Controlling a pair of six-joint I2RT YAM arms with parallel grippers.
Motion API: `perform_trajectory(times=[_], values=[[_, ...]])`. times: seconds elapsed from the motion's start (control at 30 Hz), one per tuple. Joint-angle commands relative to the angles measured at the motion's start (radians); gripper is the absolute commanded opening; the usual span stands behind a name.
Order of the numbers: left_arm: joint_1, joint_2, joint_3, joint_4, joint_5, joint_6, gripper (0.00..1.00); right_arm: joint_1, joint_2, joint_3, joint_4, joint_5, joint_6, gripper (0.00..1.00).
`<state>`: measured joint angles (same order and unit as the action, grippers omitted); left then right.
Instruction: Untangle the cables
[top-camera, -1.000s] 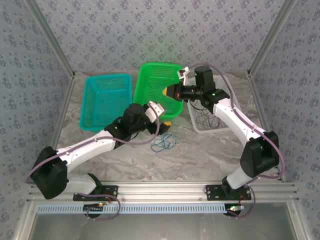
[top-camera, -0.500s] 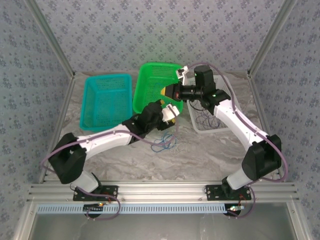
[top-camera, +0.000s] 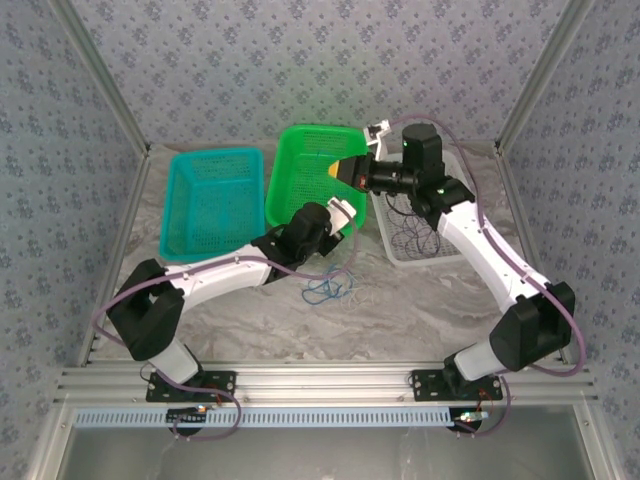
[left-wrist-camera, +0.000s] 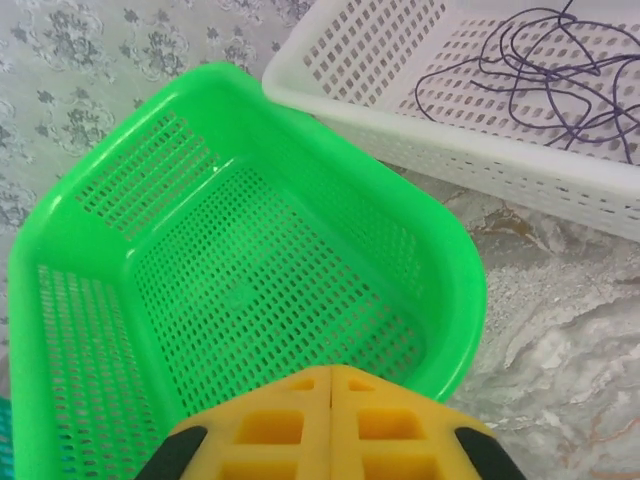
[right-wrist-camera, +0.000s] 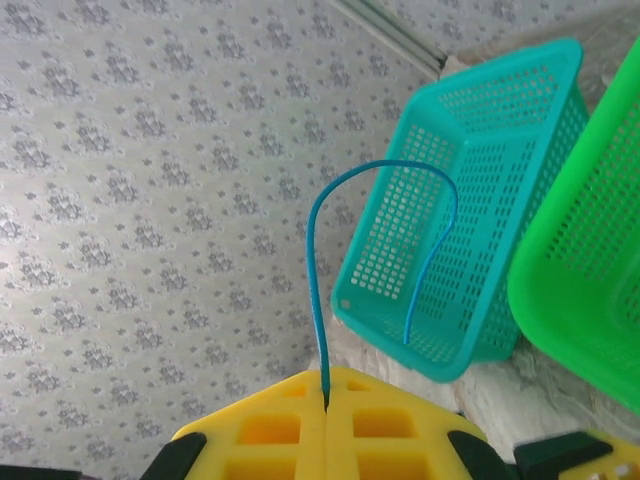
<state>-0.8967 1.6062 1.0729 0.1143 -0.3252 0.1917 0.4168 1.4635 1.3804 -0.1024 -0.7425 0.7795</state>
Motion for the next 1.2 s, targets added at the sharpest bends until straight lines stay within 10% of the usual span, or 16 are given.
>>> perform_trajectory(times=[0.0,0.3,1.17], values=[[0.011,-0.041,0.036,-0.019,0.021,-0.229,0.0,0.006,-0.05,-0.045,0.129,0.076,0.045,0.0],[0.074,-0.114,-0.104,0.251,0.137,-0.602,0.0,0.054,-0.146,-0.257,0.378,0.238,0.148,0.0],[0.088,-0.131,-0.267,0.502,0.231,-0.867,0.0,0.058,-0.164,-0.289,0.423,0.326,0.148,0.0]])
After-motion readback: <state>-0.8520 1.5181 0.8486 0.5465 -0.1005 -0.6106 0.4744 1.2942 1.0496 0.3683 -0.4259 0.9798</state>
